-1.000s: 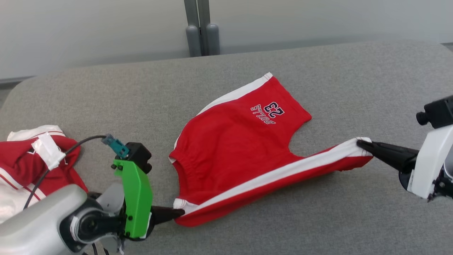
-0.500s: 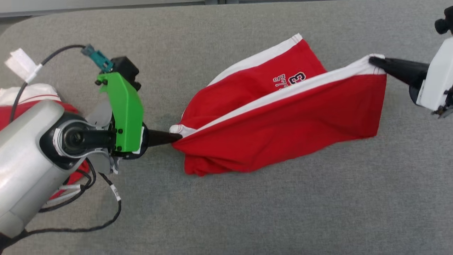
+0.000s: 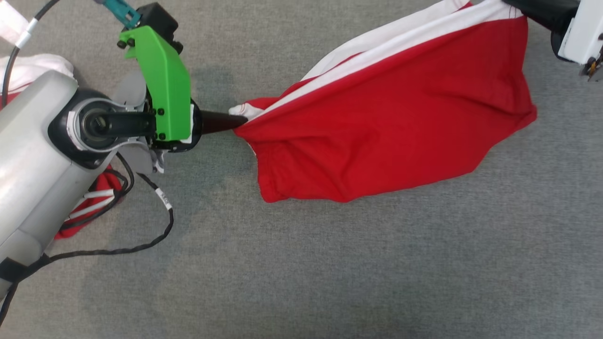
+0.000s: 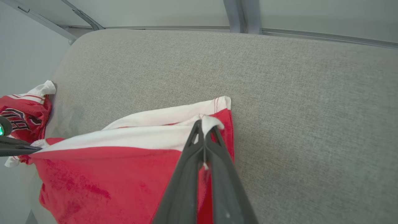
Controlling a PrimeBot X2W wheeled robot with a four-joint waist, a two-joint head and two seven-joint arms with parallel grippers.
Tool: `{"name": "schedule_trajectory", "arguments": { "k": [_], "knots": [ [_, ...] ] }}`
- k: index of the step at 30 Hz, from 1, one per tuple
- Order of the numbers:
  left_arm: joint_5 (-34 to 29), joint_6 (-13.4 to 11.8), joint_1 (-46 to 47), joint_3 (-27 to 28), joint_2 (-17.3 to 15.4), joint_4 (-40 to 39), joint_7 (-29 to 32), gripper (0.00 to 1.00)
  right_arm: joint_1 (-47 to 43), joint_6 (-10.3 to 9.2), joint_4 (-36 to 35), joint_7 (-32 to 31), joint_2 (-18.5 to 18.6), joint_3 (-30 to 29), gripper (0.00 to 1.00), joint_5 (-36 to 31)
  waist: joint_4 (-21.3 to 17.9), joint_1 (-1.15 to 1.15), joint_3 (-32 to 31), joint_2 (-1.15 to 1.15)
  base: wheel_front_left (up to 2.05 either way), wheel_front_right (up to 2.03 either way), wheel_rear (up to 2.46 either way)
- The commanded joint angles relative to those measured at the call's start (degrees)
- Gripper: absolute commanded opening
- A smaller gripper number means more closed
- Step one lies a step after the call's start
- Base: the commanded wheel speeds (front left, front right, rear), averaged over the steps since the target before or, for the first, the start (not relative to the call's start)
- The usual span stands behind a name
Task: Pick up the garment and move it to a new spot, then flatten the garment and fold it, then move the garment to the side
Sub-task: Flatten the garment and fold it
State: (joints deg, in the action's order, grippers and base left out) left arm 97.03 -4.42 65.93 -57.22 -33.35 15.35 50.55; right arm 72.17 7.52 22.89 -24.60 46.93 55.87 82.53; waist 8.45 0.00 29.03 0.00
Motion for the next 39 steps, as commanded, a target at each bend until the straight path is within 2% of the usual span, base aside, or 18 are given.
{"name": "schedule_trajectory", "arguments": {
  "k": [1, 3, 4, 5, 6, 7, 12, 16, 18, 21, 25, 28, 30, 34, 36, 39],
  "knots": [
    [-0.17, 0.42, 1.25, 0.39, 0.53, 0.74, -0.27, 0.00, 1.17, -0.05, 1.14, 0.01, -0.53, 0.27, 0.00, -0.72, 2.31, 0.00, 2.97, 0.00, 0.00, 0.00, 0.00],
    [-0.51, 0.63, 1.77, 0.49, 1.06, 1.52, -0.53, 0.00, 2.04, -0.05, 2.37, -0.12, -1.22, 0.63, 0.00, -0.95, 2.56, 0.00, 3.41, 0.00, 0.00, 0.00, 0.00],
    [-0.65, 0.78, 1.93, 0.50, 1.29, 1.84, -0.59, 0.39, 2.37, -0.05, 2.92, -0.15, -1.45, 0.81, 0.00, -1.13, 2.63, 0.00, 3.49, 0.00, 0.00, 0.00, 0.00],
    [-0.78, 0.93, 2.06, 0.47, 1.59, 2.26, -0.72, 1.00, 2.65, -0.05, 3.57, -0.04, -1.81, 0.98, 0.31, -1.17, 2.69, 0.00, 3.49, 0.00, 0.00, 0.00, 0.00],
    [-0.86, 1.03, 2.09, 0.38, 1.79, 2.53, -0.73, 1.00, 2.82, -0.05, 4.06, 0.67, -2.14, 0.99, 0.92, -1.20, 2.72, 0.00, 3.34, 0.00, 0.00, 0.00, 0.00],
    [-0.87, 1.09, 2.06, 0.38, 1.95, 2.90, -0.82, 1.00, 2.86, -0.05, 4.60, 1.27, -2.62, 0.96, 1.00, -1.09, 2.72, 0.00, 3.02, 0.00, 0.00, 0.00, 0.00],
    [-0.75, 2.37, 0.99, 1.09, 1.59, 4.08, -1.97, 1.00, 1.47, -0.04, 5.14, 4.95, -3.41, 1.38, 1.00, -1.28, 2.25, 0.00, 0.11, 0.00, 0.00, 0.00, 0.00],
    [-3.03, 4.26, 0.02, 1.65, -0.03, 4.13, -5.05, 1.00, 0.02, -0.03, 3.51, 11.19, -3.53, 1.55, 1.00, -2.65, 1.34, 0.00, -3.06, 0.00, 0.00, 0.00, 0.00],
    [-5.00, 5.20, -0.64, 2.00, -0.83, 3.92, -8.52, 1.00, -1.03, -0.03, 2.26, 15.85, -3.69, 1.61, 1.00, -3.83, 0.79, 0.00, -4.70, 0.00, 0.00, 0.00, 0.00],
    [-9.88, 6.62, -2.35, 2.76, -2.35, 4.13, -16.85, 1.00, -3.29, -0.03, 0.74, 25.55, -3.99, 1.48, 1.00, -6.26, -0.25, 0.00, -7.55, 0.00, 0.00, 0.00, 0.00],
    [-15.61, 6.72, -6.20, 4.00, -3.58, 3.20, -29.21, 1.00, -7.29, -0.03, -0.06, 37.12, -4.78, 0.92, 1.00, -8.97, -1.44, 0.00, -11.23, 0.00, 0.00, 0.00, 0.00],
    [-19.49, 5.01, -9.83, 4.95, -4.55, 1.64, -38.55, 1.00, -10.79, -0.03, -0.46, 39.55, -5.35, -1.21, 1.00, -11.06, -2.08, 0.00, -13.53, 0.00, 0.00, 0.00, 0.00],
    [-22.22, 2.94, -12.77, 5.57, -5.21, 0.20, -44.78, 1.00, -13.25, -0.03, -0.93, 39.86, -6.50, -6.48, 1.00, -13.63, -2.59, 0.00, -14.89, 0.00, 0.00, 0.00, 0.00],
    [-26.11, -1.68, -19.43, 6.12, -5.90, -3.94, -55.43, 1.00, -24.02, -0.03, -2.53, 39.77, -10.79, -19.80, 1.00, -21.99, -3.18, 0.00, -17.22, 0.00, 0.00, 0.00, 0.00],
    [-27.72, -4.24, -22.74, 6.73, -5.87, -5.80, -60.48, 1.00, -28.79, -0.02, -3.78, 39.79, -12.86, -24.77, 1.00, -25.61, -3.15, 0.00, -18.07, 0.00, 0.00, 0.00, 0.00],
    [-29.63, -7.88, -27.61, 8.48, -5.25, -8.63, -64.69, 1.00, -35.73, -0.03, -5.16, 39.79, -15.66, -29.54, 1.00, -29.02, -2.97, 0.00, -18.86, 0.00, 0.00, 0.00, 0.00]
  ]
}}
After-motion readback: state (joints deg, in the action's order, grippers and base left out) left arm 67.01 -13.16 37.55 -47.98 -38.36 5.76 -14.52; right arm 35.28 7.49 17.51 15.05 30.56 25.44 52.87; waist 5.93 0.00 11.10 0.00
